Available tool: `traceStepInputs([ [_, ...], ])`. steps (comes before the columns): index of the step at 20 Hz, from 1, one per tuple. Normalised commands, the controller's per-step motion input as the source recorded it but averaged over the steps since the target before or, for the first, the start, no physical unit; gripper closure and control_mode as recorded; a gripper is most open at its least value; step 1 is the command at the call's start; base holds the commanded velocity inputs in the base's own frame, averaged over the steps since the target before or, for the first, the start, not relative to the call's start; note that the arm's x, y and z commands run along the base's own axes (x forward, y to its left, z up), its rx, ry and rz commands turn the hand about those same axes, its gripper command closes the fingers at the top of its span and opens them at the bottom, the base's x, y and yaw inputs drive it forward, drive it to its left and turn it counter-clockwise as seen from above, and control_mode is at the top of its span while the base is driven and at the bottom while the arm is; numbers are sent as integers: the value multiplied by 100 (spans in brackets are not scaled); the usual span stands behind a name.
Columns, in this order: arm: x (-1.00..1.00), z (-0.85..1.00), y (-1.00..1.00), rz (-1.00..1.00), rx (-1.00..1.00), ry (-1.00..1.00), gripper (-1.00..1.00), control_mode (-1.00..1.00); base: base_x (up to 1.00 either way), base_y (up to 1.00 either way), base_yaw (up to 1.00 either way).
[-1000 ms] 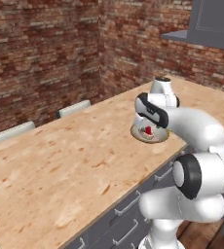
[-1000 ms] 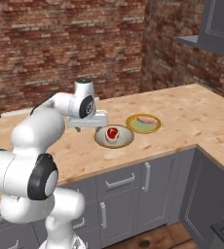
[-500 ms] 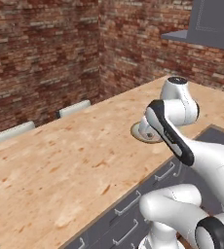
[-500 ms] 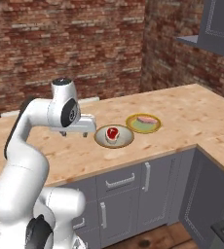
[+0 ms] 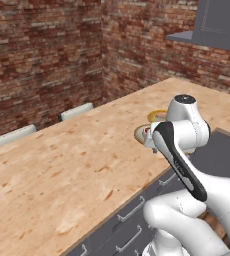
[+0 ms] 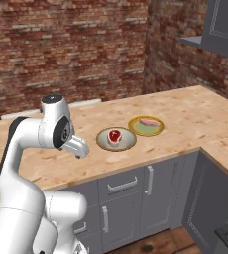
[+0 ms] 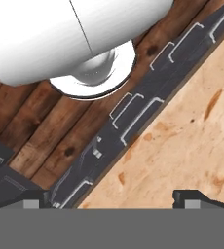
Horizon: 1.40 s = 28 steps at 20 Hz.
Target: Place one of the steaks on the plate and the other in the bowl. Then place the bowl in the fridge.
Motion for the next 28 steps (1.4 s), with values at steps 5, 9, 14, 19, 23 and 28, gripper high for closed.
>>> traceStepInputs([
  [5,0,0,0,1,0,0,-100,-100,0,0,0],
  [9,0,0,1,0,0,0,-100,100,-13,20,8],
  [14,0,0,0,0,0,0,-100,100,-33,52,39],
  [19,0,0,0,0,0,0,-100,100,-87,78,62],
  [23,0,0,0,0,0,0,-100,100,-100,57,66],
  [28,0,0,0,0,0,0,-100,100,-14,8,19],
])
